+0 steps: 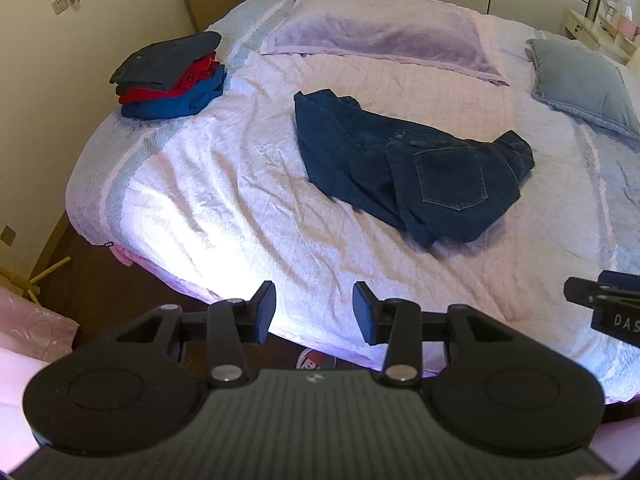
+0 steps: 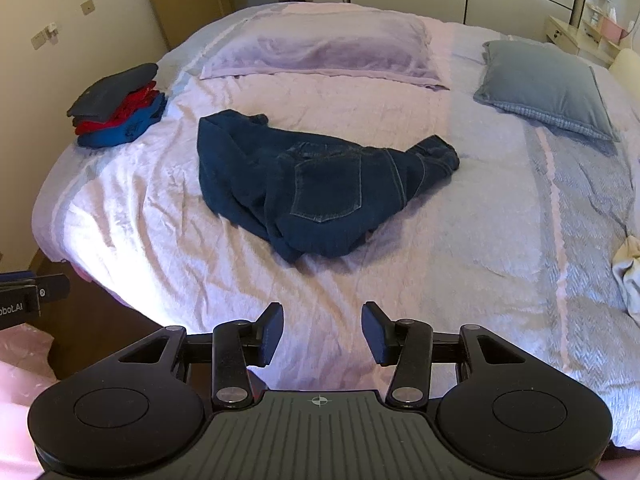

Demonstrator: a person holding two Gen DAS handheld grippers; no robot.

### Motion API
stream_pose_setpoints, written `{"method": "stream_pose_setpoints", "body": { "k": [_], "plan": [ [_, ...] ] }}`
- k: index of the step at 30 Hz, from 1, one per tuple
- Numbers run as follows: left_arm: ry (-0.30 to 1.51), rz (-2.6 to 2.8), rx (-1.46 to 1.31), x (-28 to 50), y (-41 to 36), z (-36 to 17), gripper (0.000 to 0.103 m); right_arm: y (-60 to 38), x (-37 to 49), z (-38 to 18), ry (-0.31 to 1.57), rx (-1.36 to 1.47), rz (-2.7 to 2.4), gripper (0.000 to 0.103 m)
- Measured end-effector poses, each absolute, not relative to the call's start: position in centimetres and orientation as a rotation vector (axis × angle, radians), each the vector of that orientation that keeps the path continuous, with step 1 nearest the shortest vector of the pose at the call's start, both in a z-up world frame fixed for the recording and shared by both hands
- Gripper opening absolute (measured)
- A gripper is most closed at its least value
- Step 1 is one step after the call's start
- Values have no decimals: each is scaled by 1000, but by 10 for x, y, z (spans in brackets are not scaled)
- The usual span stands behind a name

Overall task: Fold clothes
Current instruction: 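Open both tools and move them back toward the dropped jeans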

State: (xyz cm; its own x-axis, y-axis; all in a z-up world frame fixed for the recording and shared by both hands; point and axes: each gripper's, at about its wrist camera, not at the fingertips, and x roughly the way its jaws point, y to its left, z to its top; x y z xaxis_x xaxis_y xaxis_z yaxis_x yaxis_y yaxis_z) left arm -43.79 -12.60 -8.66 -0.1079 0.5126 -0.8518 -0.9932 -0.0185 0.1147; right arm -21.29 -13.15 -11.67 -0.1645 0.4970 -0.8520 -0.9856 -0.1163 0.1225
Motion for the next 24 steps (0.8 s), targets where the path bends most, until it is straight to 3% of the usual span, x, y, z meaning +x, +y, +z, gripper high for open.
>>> {"method": "stream_pose_setpoints", "body": {
  "k": [24],
  "plan": [
    [993, 1274, -673, -499, 63, -110, 38, 10, -285, -134, 979, -719, 1327, 47]
  ]
}}
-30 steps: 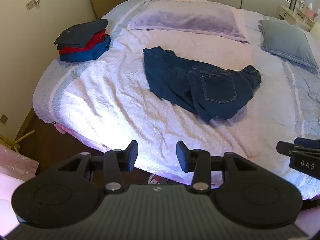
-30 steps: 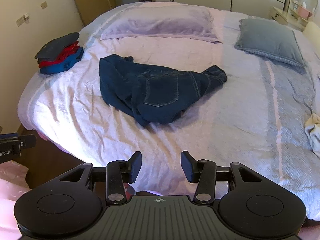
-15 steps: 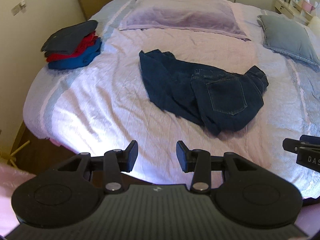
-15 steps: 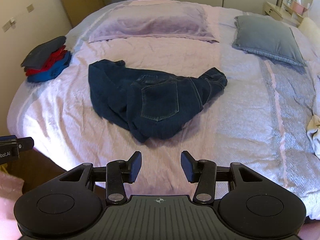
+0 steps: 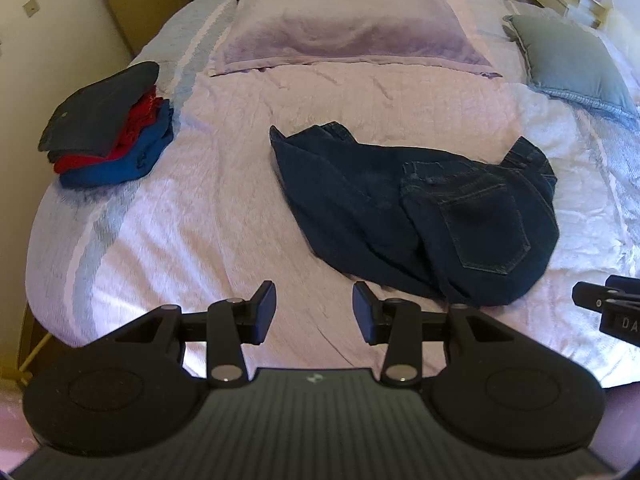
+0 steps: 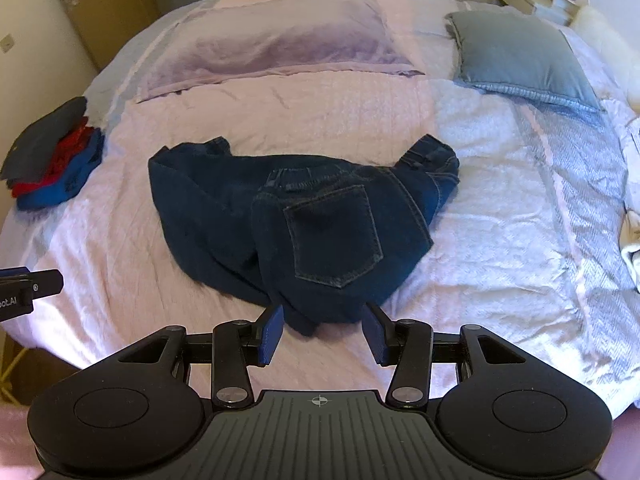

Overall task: Fold clothes
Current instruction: 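Open both tools and move them back toward the dropped jeans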

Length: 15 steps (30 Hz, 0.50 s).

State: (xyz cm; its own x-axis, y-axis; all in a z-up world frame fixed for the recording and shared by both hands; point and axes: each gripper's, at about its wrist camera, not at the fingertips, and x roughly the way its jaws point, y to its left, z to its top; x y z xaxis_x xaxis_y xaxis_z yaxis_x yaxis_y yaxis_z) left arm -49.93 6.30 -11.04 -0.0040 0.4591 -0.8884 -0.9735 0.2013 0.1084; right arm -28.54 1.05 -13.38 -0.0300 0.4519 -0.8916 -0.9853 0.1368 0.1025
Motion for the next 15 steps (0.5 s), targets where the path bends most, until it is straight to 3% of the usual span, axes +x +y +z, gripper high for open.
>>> {"method": "stream_pose_setpoints", "body": {
  "k": [15],
  "plan": [
    [1075, 1157, -684, -555, 139, -159, 38, 44, -317, -181, 1073, -686, 1110, 47]
  ]
}}
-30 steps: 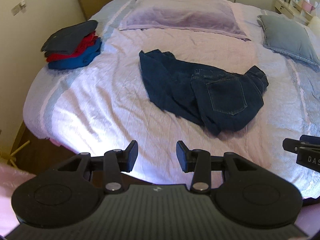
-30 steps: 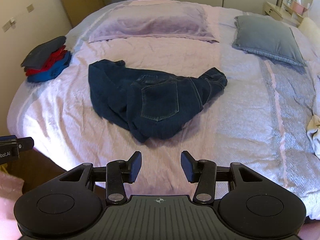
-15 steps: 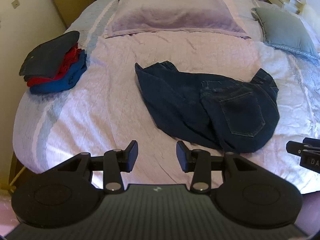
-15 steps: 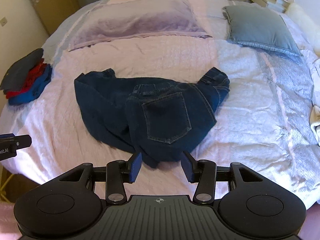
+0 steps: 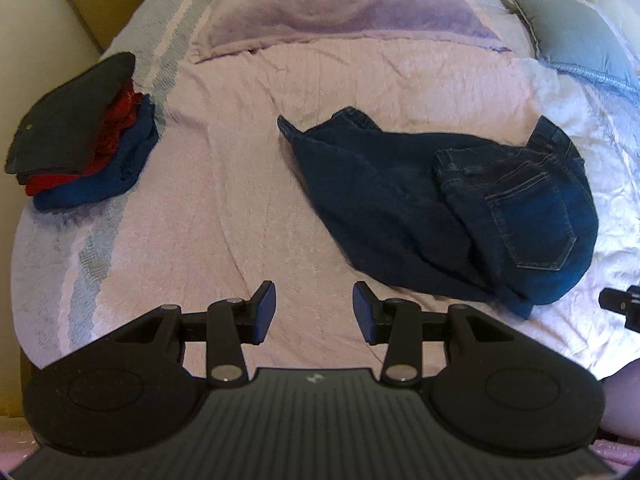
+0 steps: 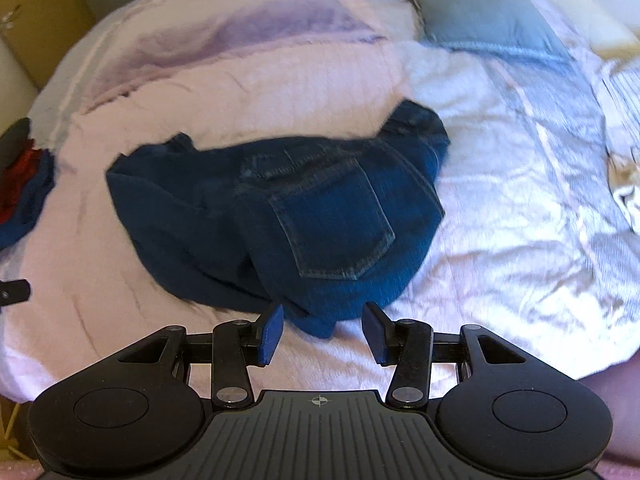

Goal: Fold clothes

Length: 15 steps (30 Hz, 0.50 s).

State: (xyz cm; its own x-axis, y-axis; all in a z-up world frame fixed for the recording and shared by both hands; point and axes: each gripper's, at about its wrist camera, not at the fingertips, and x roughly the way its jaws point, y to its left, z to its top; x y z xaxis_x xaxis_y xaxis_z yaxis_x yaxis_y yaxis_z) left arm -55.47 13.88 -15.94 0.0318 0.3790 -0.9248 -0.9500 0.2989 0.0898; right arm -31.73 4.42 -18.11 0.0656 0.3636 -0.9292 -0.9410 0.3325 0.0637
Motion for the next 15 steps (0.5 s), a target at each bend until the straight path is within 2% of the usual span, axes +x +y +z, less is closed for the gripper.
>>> {"method": "stream_pose_setpoints", "body": {
  "k": [5, 15],
  "plan": [
    [1094, 1149, -742, -573, 151, -189, 38, 46, -324, -216, 1076, -777, 1087, 47],
    [1112, 1229, -862, -611, 167, -256, 38, 86, -345, -282, 889, -858, 1187, 48]
  ]
}}
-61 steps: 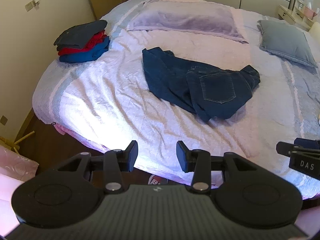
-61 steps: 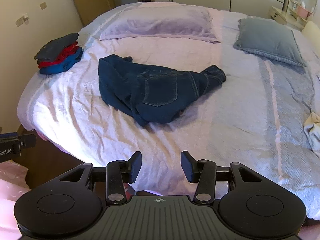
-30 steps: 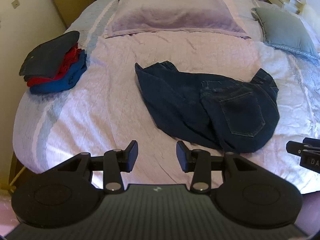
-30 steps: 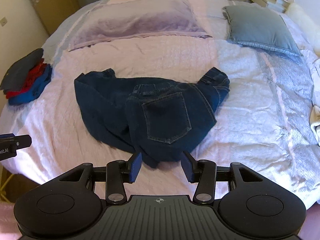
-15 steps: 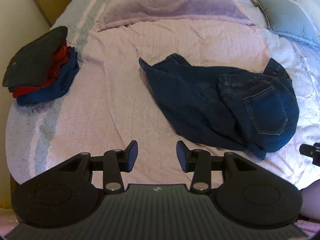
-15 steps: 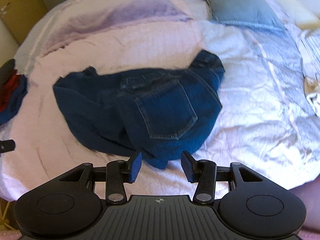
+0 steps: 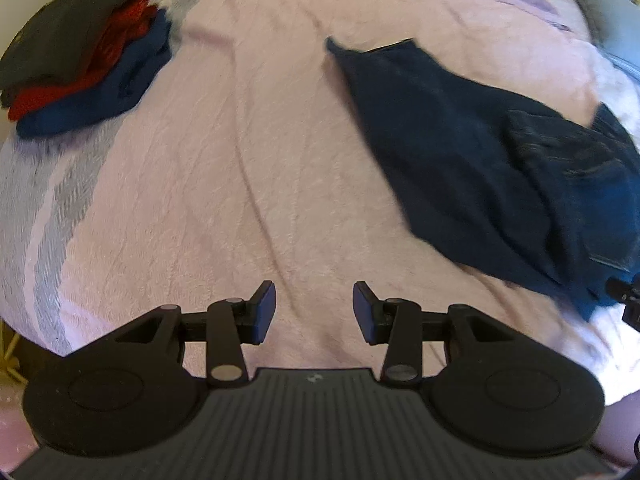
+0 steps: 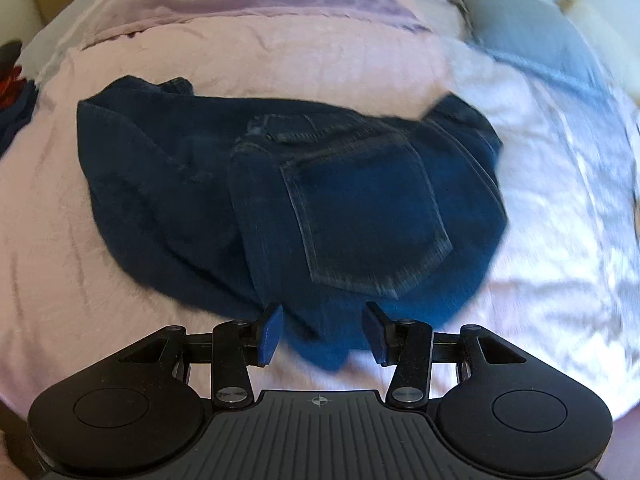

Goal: Fold clothes

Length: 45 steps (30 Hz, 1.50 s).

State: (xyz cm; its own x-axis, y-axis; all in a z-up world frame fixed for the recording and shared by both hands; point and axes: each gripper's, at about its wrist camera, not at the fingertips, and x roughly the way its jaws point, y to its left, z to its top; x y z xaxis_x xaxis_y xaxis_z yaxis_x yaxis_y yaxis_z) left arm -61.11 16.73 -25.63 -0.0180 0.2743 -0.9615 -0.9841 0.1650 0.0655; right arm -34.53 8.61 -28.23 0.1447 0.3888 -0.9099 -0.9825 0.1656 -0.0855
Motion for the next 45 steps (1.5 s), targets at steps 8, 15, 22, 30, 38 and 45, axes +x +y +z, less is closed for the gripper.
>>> {"method": "stream_pose_setpoints", "body": {
  "k": [8, 15, 22, 30, 38, 45],
  "plan": [
    [1087, 1280, -898, -618, 176, -291, 38, 136, -380, -331, 665, -931, 1318, 65],
    [1031, 1278, -960, -610, 178, -311, 38, 122, -344, -337, 676, -799, 1344, 3],
    [936, 1257, -984, -599, 183, -304, 38, 34, -194, -252, 899, -113, 1198, 3],
    [891, 1260, -1041, -589, 188, -302, 38, -77, -64, -293, 1288, 206, 616, 19],
    [736, 1277, -1015, -587, 219, -267, 47, -104, -27, -315, 1302, 431, 610, 61],
    [630, 1295, -1087, -581, 300, -261, 55, -120, 3, -334, 1371, 679, 510, 62]
  ]
}}
